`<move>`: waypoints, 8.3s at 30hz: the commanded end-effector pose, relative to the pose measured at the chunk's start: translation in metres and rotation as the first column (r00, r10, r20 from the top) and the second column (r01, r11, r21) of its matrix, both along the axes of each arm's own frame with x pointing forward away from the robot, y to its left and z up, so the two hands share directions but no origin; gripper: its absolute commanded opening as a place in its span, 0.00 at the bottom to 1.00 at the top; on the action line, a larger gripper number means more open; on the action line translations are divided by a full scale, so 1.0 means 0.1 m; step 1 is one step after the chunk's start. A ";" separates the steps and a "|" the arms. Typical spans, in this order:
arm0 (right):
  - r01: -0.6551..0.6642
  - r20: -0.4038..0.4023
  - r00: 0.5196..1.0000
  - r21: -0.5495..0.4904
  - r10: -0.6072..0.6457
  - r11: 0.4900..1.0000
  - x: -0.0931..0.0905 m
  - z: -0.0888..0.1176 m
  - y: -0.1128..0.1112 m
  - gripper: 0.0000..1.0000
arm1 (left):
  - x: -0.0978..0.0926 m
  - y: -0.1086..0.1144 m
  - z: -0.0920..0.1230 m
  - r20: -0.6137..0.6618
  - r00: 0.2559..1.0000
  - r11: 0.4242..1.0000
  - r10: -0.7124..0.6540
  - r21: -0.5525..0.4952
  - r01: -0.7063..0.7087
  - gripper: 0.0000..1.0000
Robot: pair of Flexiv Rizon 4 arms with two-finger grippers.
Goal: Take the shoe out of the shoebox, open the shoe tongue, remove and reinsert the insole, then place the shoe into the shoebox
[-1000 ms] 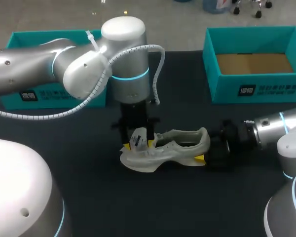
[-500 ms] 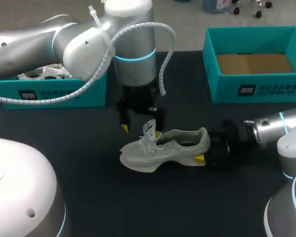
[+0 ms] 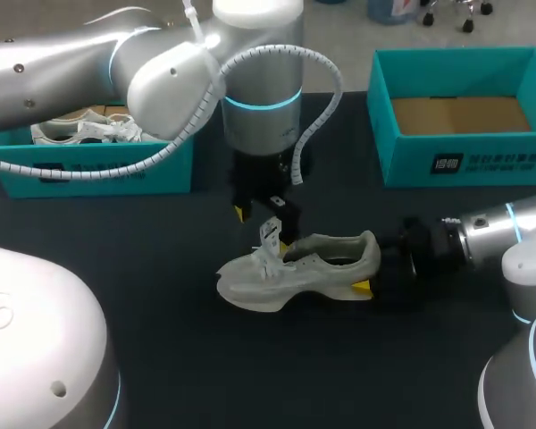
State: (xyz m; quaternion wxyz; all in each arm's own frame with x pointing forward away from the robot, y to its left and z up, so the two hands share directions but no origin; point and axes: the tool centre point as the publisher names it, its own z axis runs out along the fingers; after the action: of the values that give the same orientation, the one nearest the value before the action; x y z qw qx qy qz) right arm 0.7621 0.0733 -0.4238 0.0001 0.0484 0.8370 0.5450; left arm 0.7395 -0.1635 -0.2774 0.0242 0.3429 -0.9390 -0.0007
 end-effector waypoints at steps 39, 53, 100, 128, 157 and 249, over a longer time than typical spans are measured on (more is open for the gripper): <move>0.000 -0.001 1.000 -0.001 0.000 1.000 0.01 -0.05 0.03 0.00 | 0.03 -1.13 -0.67 0.037 0.761 0.760 -0.648 -0.021 0.649 0.00; 0.000 -0.001 1.000 -0.001 0.000 1.000 0.01 -0.05 0.03 0.00 | 0.06 -1.15 -0.70 0.030 0.756 0.755 -0.654 -0.017 0.655 0.00; 0.000 -0.001 1.000 -0.001 0.000 1.000 0.01 -0.05 0.03 0.00 | -0.08 -1.12 -1.44 -0.083 0.687 0.688 -0.722 -0.194 0.699 0.27; 0.000 -0.001 1.000 -0.001 0.000 1.000 0.01 -0.05 0.03 0.00 | 0.08 -0.86 -1.17 0.091 0.764 0.764 -0.639 -0.039 0.644 0.00; 0.000 -0.001 1.000 -0.001 0.000 1.000 0.01 -0.05 0.03 0.00 | 0.04 -0.69 -0.58 0.196 0.745 0.682 -0.638 -0.306 0.664 0.00; 0.000 -0.001 1.000 -0.001 0.000 1.000 0.01 -0.05 0.03 0.00 | 0.07 -1.19 -0.68 0.457 0.720 0.781 -0.522 -0.083 0.619 0.40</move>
State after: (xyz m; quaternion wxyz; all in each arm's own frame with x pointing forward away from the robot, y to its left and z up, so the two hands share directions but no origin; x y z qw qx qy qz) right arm 0.7617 0.0742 -0.4242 0.0002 0.0484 0.8370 0.5451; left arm 0.7466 -0.2790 -0.3426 -0.1334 0.0208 -0.9753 0.1746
